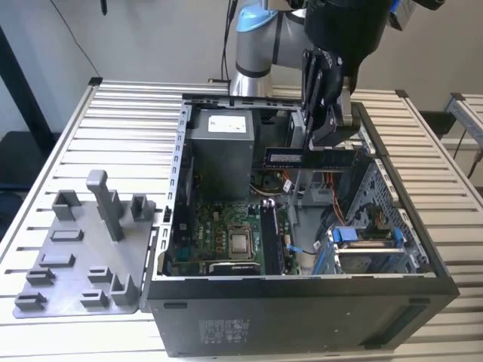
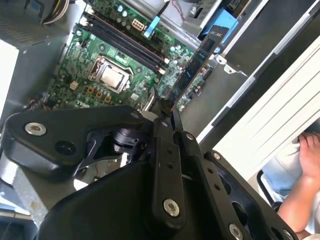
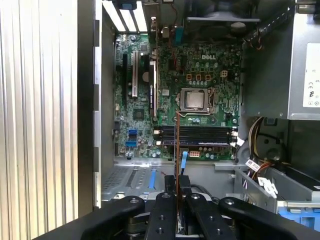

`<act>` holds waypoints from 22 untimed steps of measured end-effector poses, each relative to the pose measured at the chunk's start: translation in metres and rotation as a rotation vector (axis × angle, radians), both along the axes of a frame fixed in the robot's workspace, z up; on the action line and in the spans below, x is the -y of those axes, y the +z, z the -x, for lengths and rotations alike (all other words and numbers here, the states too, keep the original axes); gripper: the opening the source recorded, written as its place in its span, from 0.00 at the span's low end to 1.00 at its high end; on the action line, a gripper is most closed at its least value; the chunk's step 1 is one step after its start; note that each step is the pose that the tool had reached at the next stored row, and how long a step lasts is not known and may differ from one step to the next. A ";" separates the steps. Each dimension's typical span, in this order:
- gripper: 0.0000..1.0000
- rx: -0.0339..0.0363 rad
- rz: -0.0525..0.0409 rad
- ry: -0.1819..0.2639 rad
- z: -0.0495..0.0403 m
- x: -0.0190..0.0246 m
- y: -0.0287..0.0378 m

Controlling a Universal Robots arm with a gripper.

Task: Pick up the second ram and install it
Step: 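Pick up the second ram and move it above second insertion slot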

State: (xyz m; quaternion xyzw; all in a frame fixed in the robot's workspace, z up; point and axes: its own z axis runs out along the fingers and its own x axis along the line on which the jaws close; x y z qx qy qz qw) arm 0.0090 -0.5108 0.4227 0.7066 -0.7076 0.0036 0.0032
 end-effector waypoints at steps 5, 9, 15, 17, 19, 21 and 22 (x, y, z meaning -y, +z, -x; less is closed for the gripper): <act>0.14 -0.0001 -0.0060 0.000 0.0000 -0.0150 -0.0006; 0.14 0.0000 -0.0261 0.000 0.0001 -0.0252 -0.0011; 0.14 0.0001 -0.0881 0.000 0.0005 -0.0311 -0.0019; 0.14 0.0001 -0.0881 0.000 0.0005 -0.0375 -0.0025; 0.14 0.0001 -0.0880 0.000 0.0005 -0.0464 -0.0031; 0.14 0.0001 -0.0879 0.000 0.0005 -0.0551 -0.0037; 0.14 0.0001 -0.0880 0.000 0.0005 -0.0591 -0.0040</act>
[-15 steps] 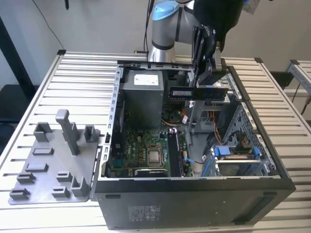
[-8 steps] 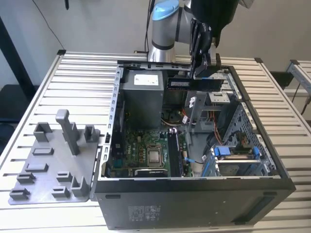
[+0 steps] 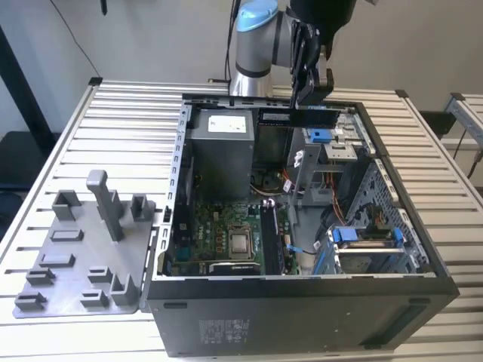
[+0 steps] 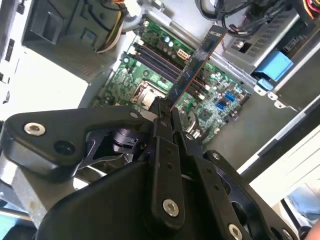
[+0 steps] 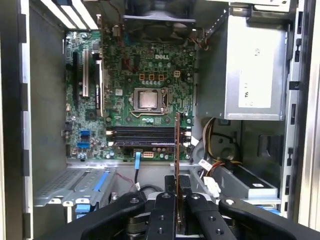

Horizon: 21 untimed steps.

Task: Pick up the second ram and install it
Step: 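Pick up the second ram and move it above second insertion slot, then insert the second ram into the second slot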

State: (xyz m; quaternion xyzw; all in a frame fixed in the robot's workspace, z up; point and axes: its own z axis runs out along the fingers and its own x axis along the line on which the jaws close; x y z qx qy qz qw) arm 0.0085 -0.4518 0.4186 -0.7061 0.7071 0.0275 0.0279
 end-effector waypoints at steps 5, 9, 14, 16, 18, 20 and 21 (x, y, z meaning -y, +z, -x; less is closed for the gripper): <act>0.14 0.0000 0.0000 0.000 0.0000 -0.0138 -0.0014; 0.14 -0.0001 0.0007 0.002 0.0000 -0.0145 -0.0017; 0.14 0.0000 0.0064 0.006 0.0000 -0.0145 -0.0017; 0.14 0.0000 0.0076 0.006 0.0000 -0.0145 -0.0018; 0.14 -0.0001 0.0081 0.005 0.0000 -0.0145 -0.0019; 0.14 0.0000 0.0086 0.002 0.0000 -0.0145 -0.0020; 0.14 -0.0001 0.0088 0.000 0.0000 -0.0145 -0.0021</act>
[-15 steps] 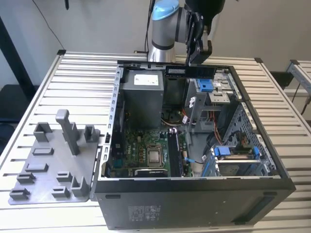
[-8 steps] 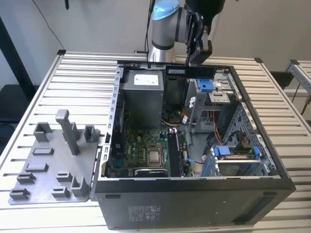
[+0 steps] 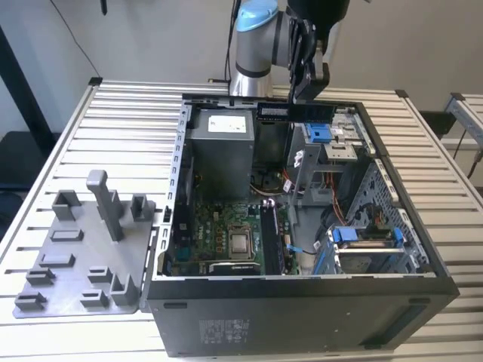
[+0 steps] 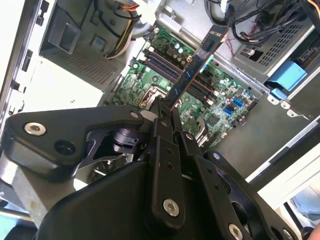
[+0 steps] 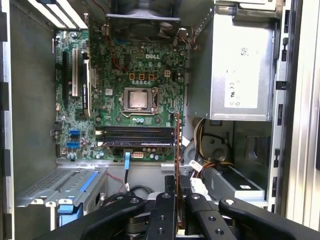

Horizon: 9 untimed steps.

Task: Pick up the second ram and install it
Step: 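Insert the second ram into the second slot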

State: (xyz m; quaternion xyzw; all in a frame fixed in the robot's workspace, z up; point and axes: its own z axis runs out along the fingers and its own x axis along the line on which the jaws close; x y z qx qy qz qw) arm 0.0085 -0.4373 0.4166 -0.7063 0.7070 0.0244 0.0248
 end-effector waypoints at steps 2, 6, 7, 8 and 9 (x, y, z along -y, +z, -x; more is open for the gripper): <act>0.14 0.0000 0.0002 -0.002 0.0000 0.0000 0.0000; 0.14 0.0000 0.0003 -0.002 0.0000 0.0000 -0.0001; 0.14 0.0000 0.0003 -0.002 0.0000 0.0000 -0.0001; 0.14 0.0000 0.0005 -0.002 0.0000 0.0000 0.0000; 0.14 0.0000 0.0005 -0.002 0.0000 0.0000 0.0000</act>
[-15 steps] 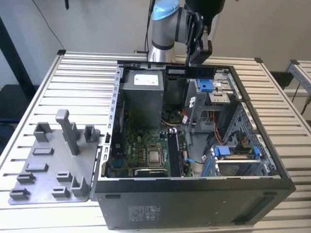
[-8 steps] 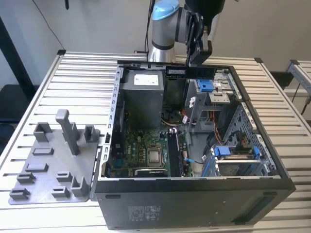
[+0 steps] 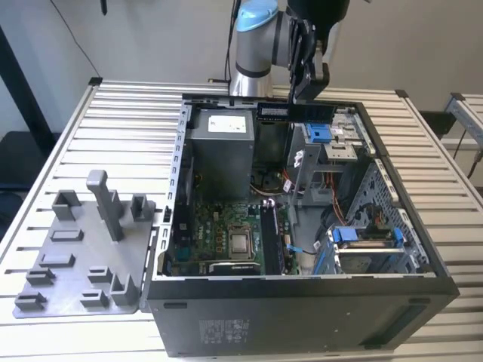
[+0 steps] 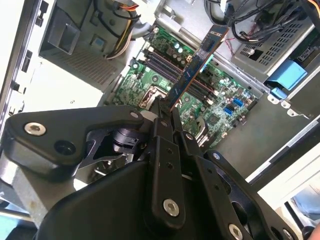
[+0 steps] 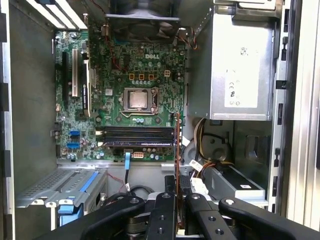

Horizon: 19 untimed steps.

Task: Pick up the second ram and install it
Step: 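Insert the second ram into the second slot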

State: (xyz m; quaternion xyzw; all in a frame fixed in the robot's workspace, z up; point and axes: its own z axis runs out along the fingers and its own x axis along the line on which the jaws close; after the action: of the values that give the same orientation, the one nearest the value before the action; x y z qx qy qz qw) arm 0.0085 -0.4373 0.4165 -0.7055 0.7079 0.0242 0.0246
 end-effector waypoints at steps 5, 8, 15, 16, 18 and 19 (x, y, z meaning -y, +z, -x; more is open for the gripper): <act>0.14 0.0000 0.0004 -0.024 0.0000 0.0000 -0.0001; 0.14 0.0000 0.0004 -0.056 0.0000 0.0000 -0.0002; 0.14 0.0000 0.0003 -0.166 0.0000 0.0000 -0.0007; 0.14 0.0000 0.0003 -0.184 0.0000 0.0000 -0.0008; 0.14 -0.0001 0.0003 -0.221 0.0000 0.0000 -0.0010; 0.14 -0.0001 0.0003 -0.239 0.0000 0.0000 -0.0010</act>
State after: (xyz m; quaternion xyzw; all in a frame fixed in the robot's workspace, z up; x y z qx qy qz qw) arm 0.0085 -0.4373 0.4155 -0.6160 0.7870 0.0210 0.0272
